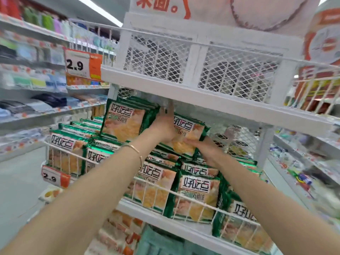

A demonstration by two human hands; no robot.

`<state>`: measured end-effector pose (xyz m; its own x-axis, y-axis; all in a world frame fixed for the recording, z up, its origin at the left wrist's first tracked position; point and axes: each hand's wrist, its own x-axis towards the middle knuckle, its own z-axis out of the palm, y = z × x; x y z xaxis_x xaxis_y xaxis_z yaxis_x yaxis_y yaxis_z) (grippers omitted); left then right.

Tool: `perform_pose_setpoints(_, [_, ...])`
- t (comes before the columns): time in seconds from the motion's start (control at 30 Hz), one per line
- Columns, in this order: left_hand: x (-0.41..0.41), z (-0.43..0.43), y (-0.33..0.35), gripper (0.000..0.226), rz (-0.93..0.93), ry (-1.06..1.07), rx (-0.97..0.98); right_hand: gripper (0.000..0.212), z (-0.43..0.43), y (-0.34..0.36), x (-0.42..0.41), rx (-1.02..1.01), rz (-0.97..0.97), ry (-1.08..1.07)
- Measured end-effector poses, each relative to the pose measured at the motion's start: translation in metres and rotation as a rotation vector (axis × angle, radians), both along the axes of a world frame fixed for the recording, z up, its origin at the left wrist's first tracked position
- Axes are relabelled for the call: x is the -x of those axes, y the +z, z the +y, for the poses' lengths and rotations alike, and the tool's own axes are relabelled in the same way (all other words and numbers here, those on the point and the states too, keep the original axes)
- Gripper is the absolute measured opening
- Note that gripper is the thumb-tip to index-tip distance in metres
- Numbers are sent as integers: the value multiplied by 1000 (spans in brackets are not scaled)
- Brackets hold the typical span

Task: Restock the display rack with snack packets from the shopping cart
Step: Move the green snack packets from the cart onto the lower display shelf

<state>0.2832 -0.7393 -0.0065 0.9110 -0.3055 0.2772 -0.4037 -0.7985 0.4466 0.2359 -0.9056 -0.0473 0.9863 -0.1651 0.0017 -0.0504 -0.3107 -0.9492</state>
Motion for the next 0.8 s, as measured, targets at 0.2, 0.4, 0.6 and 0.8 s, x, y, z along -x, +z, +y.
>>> perform_pose_setpoints(0.2, [-23, 28, 37, 127, -232, -47, -616, 121, 3, 2, -5, 36, -29, 67])
perform_pose_setpoints(0.4, [-47, 40, 34, 116, -192, -51, -684, 126, 8, -8, -16, 106, -103, 0])
perform_pose_setpoints(0.6, [-60, 44, 27, 99, -240, -53, -550, 107, 22, -16, -35, -12, -202, -99])
perform_pose_setpoints(0.8, [-68, 40, 16, 127, -292, 25, -626, 136, 2, -41, -94, -87, -231, -28])
